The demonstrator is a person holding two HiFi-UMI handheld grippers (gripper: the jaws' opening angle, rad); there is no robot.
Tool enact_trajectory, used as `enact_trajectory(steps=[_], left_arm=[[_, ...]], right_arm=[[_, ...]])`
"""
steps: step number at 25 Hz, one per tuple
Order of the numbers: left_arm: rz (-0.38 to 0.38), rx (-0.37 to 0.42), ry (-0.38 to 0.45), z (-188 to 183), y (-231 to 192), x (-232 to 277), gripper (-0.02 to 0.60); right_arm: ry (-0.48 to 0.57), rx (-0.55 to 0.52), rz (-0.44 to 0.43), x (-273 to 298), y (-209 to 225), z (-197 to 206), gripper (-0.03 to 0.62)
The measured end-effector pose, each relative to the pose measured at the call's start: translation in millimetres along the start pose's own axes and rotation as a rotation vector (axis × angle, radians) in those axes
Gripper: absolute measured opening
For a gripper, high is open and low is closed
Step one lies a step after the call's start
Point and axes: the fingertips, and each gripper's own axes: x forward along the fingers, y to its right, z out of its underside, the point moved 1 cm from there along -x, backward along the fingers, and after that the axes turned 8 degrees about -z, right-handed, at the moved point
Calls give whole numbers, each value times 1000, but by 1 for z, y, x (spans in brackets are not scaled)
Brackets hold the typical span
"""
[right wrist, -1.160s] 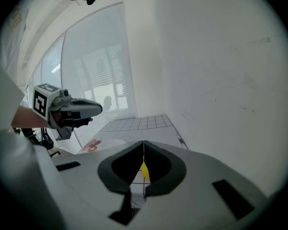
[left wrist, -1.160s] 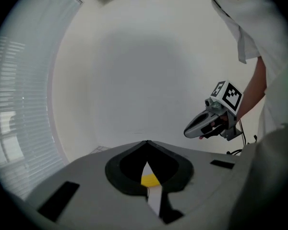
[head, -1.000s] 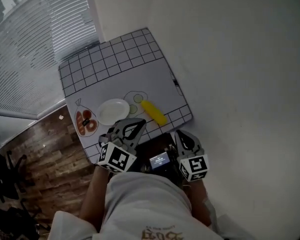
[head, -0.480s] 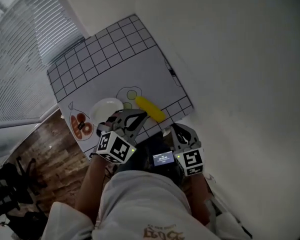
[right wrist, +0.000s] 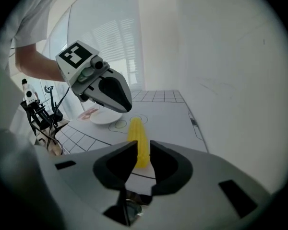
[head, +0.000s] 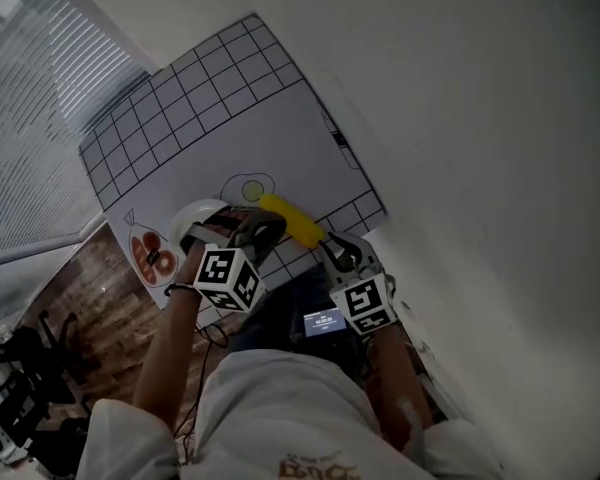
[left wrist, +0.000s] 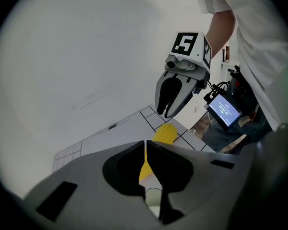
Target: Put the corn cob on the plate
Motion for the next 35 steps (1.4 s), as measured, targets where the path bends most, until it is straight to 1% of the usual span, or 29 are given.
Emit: enact_trajectory(steps=[3,5,7,8,10,12,13,16,18,21,26,29,32,34,35], left_arm=[[66,-19,-26,6,10,5,8],[77,-10,-30,7,10,7,11],[97,-8,-22,7,11,10,47],[120,-13,-14,6,13,12,93],[164,-6,-9,6,18,16,145],[187,30,-20,10,19,21,176],[197,44,-26,13,20,23,189],[239,44,-12,13,23,28,222],[273,71,-10,13,27,32,239],[309,133,-42,19,31,42,245],[390,147,-84,24,37,56,264],[412,181,-98,27,40,64,267],[437,159,-102,29,41,66,272],[451,138,-104,28,42,66,278],[456,141,-108,28,42,67,278]], right_arm=[[-13,-8,-15,4,-1,2,100],[-26,2,-26,7,-2,5,118],[-45,21,-45,11,-3,11,143],[-49,31,-53,12,-4,14,151],[-48,41,-67,15,-5,18,158],[-47,35,-87,21,-7,17,173],[-51,28,-98,24,-8,17,191],[-75,4,-117,30,-12,20,238],[-92,2,-123,33,-12,23,249],[-105,2,-123,34,-9,25,250],[-113,8,-139,39,-9,26,272],[-138,-4,-146,45,-11,29,278],[-177,-19,-119,55,-10,36,276],[-211,-20,-117,61,-11,42,276],[-221,-18,-119,63,-10,43,278]])
